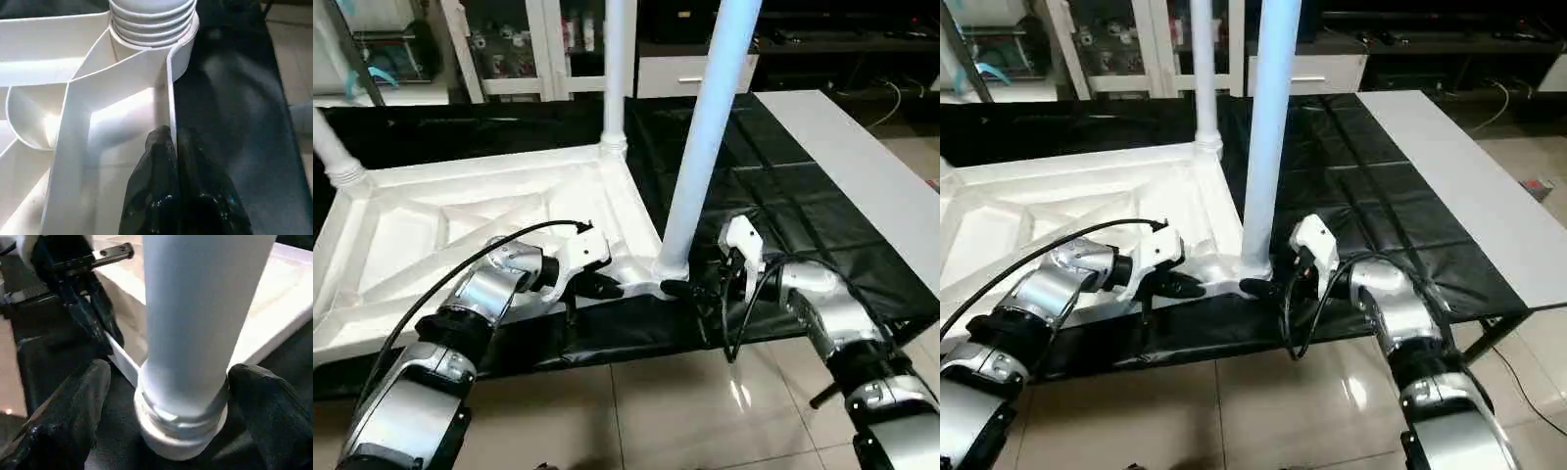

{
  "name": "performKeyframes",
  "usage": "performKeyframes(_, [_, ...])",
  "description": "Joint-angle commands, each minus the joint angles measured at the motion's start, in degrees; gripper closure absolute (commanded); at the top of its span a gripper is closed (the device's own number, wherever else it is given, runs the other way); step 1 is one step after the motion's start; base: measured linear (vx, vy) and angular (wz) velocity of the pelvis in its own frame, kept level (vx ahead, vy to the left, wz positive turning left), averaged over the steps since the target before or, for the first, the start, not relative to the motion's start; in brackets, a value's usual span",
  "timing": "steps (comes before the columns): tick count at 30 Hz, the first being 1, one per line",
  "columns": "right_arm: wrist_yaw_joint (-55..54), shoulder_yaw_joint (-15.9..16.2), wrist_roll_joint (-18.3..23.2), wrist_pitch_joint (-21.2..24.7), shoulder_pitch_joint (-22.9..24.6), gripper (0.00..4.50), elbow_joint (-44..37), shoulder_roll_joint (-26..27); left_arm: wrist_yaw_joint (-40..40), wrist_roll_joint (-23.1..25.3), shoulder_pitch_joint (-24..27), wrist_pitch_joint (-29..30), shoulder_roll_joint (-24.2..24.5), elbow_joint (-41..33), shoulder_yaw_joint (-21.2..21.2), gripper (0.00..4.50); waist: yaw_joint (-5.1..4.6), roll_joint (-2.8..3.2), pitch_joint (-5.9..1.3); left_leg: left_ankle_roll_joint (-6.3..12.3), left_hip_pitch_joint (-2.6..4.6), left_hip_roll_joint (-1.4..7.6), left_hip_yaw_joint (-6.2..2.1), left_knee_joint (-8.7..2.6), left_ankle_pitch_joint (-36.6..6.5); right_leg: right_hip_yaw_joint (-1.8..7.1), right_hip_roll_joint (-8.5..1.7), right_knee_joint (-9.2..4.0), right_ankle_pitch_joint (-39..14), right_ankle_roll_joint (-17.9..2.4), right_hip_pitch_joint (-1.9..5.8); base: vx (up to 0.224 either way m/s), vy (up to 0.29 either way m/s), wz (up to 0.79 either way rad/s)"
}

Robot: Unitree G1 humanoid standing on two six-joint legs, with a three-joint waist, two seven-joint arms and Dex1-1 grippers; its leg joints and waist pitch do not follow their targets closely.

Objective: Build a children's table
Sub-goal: Rotate leg to tighten

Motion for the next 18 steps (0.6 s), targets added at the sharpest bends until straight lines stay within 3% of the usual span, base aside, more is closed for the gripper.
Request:
performKeyframes(1, [1.6, 0.5, -0.7, 0.5, -1.1, 0.32, 0.5, -0.5, -3.0, 2.0, 2.5, 1.6, 0.4, 0.9, -4.1, 4.5, 0.18, -0.05, -3.87, 4.4, -0.07, 1.25, 0.41, -3.66, -14.2, 2.29, -2.3, -3.19, -15.1, -14.4, 3.11, 0.0, 0.0, 0.0])
performKeyframes(5, [2.8, 0.8, -1.1, 0.3, -1.9, 0.32, 1.5, -0.3, -4.0, 1.7, 3.0, 3.0, 1.0, -0.7, -4.3, 4.5, 0.37, -0.14, -3.88, 4.28, -0.08, 1.24, 0.36, -3.71, -13.9, 2.26, -2.36, -3.22, -16.1, -13.9, 3.1, 0.0, 0.0, 0.0])
performKeyframes(18, [3.6, 0.3, -2.1, -1.2, -4.2, 1.57, 5.5, 0.7, -4.3, 2.1, 3.8, 4.5, 2.0, -2.7, -4.2, 4.5, 0.38, -0.21, -3.91, 4.19, -0.17, 1.19, 0.38, -3.68, -13.0, 2.24, -2.33, -3.14, -16.1, -13.6, 3.12, 0.0, 0.0, 0.0])
